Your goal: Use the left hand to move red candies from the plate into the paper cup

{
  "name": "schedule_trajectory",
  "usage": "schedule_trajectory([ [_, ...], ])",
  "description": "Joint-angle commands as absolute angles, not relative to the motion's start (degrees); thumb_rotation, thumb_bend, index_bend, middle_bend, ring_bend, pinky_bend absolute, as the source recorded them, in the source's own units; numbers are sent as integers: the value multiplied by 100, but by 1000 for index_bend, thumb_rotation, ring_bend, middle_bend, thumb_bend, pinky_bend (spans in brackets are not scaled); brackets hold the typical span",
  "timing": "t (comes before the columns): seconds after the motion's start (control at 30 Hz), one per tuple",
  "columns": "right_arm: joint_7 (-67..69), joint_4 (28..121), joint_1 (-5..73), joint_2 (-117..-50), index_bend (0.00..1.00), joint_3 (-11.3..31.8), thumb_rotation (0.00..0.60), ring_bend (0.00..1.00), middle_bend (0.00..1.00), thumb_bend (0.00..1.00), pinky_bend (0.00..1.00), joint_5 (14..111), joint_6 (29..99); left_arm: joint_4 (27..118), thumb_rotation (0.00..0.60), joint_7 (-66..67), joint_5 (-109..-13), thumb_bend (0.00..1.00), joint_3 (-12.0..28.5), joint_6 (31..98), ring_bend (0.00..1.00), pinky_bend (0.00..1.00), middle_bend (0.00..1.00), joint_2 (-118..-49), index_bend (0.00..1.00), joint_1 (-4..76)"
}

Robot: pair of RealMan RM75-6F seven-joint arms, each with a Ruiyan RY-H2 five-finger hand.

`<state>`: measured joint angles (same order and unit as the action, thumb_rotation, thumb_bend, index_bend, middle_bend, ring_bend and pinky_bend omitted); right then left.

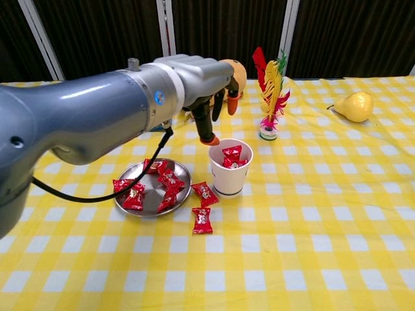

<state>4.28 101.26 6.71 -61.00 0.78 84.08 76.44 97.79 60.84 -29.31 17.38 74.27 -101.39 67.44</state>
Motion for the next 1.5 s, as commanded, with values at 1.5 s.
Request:
schedule_trajectory([
  [1.5, 395, 10142, 668, -6105, 0, 69, 600, 0, 0, 341, 0, 8409, 7636, 9357, 600, 6018, -2554, 220, 780, 7129, 843, 935, 336, -10365, 321, 5905],
])
